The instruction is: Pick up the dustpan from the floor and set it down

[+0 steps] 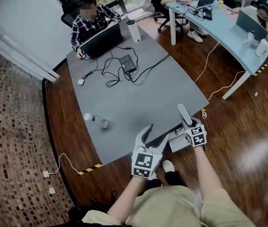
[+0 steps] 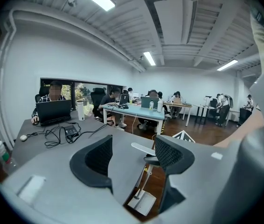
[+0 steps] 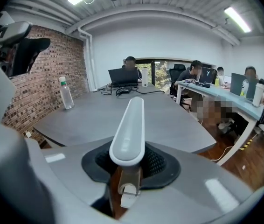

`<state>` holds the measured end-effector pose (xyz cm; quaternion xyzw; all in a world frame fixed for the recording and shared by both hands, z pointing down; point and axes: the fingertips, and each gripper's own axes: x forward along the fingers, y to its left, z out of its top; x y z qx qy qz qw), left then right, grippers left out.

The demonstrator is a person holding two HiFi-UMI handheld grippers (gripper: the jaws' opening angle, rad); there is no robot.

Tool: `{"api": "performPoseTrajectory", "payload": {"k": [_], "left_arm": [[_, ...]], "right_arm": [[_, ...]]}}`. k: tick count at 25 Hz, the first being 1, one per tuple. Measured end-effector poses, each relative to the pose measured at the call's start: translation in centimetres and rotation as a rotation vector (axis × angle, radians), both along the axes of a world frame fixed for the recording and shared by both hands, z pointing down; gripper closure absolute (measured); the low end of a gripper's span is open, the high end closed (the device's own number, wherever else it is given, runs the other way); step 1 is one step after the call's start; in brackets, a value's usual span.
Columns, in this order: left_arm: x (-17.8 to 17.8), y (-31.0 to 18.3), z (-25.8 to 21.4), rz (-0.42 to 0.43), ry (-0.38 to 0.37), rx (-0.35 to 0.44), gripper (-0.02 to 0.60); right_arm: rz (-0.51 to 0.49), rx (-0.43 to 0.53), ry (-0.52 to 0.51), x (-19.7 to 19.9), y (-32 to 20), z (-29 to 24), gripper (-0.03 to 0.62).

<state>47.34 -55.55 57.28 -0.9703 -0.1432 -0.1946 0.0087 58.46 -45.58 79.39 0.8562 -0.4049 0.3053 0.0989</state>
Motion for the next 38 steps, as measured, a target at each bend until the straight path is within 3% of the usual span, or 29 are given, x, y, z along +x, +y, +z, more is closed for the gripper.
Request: {"api": "performPoseTrajectory", "payload": {"k": [6,10,16,19,23,28,30,34,38], "left_arm": [[-0.1,-1.3,-0.5,-0.042,0.017,-0.002,0.297],[0.1,-2.0,-1.3,-0.059,0.039,-0.009,0.296],[-0.8,-4.8,-3.7,-0.127,0.105,-0.030,0.294],[-2.0,-7.7,-6.1,-0.198,0.157,-0.047,0.293],[-4.5,-11.8,-9.9,-0.310,0.250,-0.033,0.276],[-8.7,-16.7,-15.8,-0.476,0.392,0.062,0.262],[-10.7,-18.6,-17.4,-0.546,0.423,0.085,0.265],[-14.7,-22.3,-18.7,-0.675,0.449,0.055,0.269],[-17.6,-25.4,-19.3,-0.757,0.459,0.077,0.275]], "right_arm": [[0.037,0.112,-0.027,1.4,-0.7,-0.4,0.441],[0.041,0.109,-0.007,0.9,0.4,-1.9,0.394],[0.065,0.277,0.133,-2.4,0.9,-12.1,0.316],[0.055,0.372,0.238,-4.1,-0.7,-18.9,0.282],[0.061,0.477,0.347,-6.1,-4.7,-27.5,0.166],[-0.086,0.625,0.456,-9.8,-12.9,-37.6,0.154],[-0.144,0.653,0.473,-11.1,-15.7,-39.8,0.154],[-0.249,0.656,0.481,-13.4,-20.0,-41.7,0.154],[-0.269,0.643,0.468,-14.5,-21.9,-41.9,0.155]]}}
